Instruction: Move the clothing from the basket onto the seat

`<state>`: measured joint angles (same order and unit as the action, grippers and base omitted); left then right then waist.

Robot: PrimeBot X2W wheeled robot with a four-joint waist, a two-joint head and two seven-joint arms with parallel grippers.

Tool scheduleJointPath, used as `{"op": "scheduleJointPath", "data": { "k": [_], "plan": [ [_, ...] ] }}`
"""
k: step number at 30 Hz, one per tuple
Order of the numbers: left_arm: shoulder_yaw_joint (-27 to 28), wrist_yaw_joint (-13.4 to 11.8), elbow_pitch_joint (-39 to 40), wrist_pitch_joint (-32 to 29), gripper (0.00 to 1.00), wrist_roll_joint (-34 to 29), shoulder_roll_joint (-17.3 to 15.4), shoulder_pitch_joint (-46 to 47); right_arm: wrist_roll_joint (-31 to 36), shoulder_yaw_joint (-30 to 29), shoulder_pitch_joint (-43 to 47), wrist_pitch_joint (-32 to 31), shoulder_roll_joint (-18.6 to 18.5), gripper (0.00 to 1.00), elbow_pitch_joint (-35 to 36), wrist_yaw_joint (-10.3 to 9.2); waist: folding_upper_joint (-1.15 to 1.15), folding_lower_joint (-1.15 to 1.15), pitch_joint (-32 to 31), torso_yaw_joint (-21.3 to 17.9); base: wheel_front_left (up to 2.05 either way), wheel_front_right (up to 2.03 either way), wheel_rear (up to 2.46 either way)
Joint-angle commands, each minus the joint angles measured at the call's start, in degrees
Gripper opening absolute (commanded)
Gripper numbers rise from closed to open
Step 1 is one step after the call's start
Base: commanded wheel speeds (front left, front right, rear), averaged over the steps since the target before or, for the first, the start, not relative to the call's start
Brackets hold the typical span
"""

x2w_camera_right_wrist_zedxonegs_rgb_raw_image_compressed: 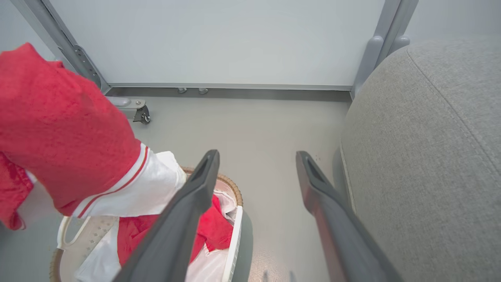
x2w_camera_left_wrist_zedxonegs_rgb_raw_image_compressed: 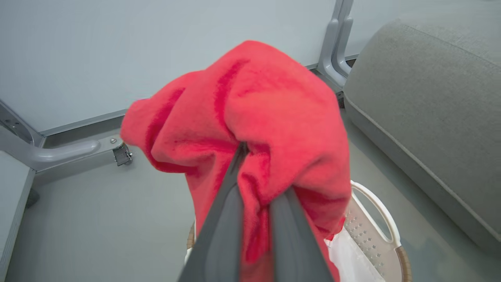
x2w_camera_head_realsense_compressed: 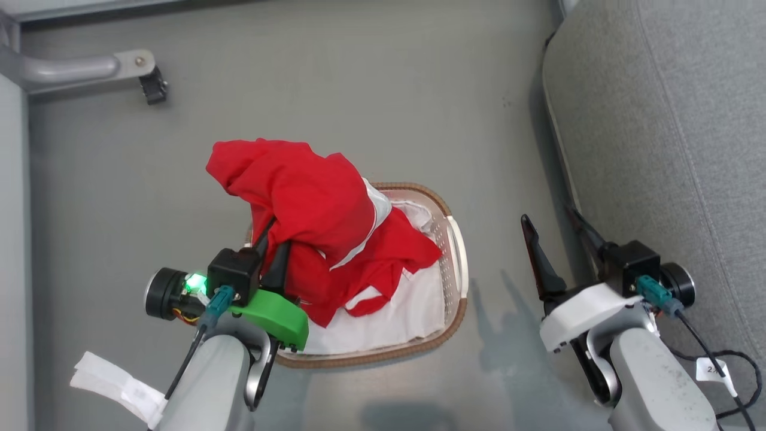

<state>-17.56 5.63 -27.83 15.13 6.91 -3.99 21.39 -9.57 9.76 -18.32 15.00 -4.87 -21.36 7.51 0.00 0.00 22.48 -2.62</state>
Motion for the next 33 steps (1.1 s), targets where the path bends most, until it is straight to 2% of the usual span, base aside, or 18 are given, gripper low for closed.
{"op": "scheduleJointPath", "data": {
  "k": [1,12,23,27,33],
  "plan": [
    [0.5,0.34,1.5,0.04,0.0,-0.19,0.29,-1.32,-0.34,0.06,1.85,0.27,-0.24,1.0,-0.42,-0.04,0.0,0.0,-6.57,3.26,0.0,0.0,0.0],
    [3.07,1.02,11.69,0.04,0.0,1.18,0.79,-2.82,-0.9,2.17,7.21,0.27,0.13,1.0,-1.95,-0.04,0.0,0.0,-14.19,3.3,0.0,0.0,0.0],
    [3.23,1.43,17.86,0.01,0.0,3.79,1.02,-1.84,-1.11,5.1,6.89,0.27,-0.93,1.0,-0.64,-0.04,0.0,0.0,-14.93,3.01,0.0,0.0,0.0],
    [2.12,1.04,18.44,0.01,0.0,4.71,1.01,-2.29,-1.58,9.69,3.28,0.27,-2.33,1.0,2.02,-0.04,0.0,0.0,-14.56,3.24,0.0,0.0,0.0],
    [0.6,0.65,17.86,0.01,0.0,5.47,1.01,-2.75,-2.79,20.42,-5.77,0.27,-4.99,1.0,5.38,-0.04,0.0,0.0,-13.99,3.97,0.0,0.0,0.0]
  ]
}}
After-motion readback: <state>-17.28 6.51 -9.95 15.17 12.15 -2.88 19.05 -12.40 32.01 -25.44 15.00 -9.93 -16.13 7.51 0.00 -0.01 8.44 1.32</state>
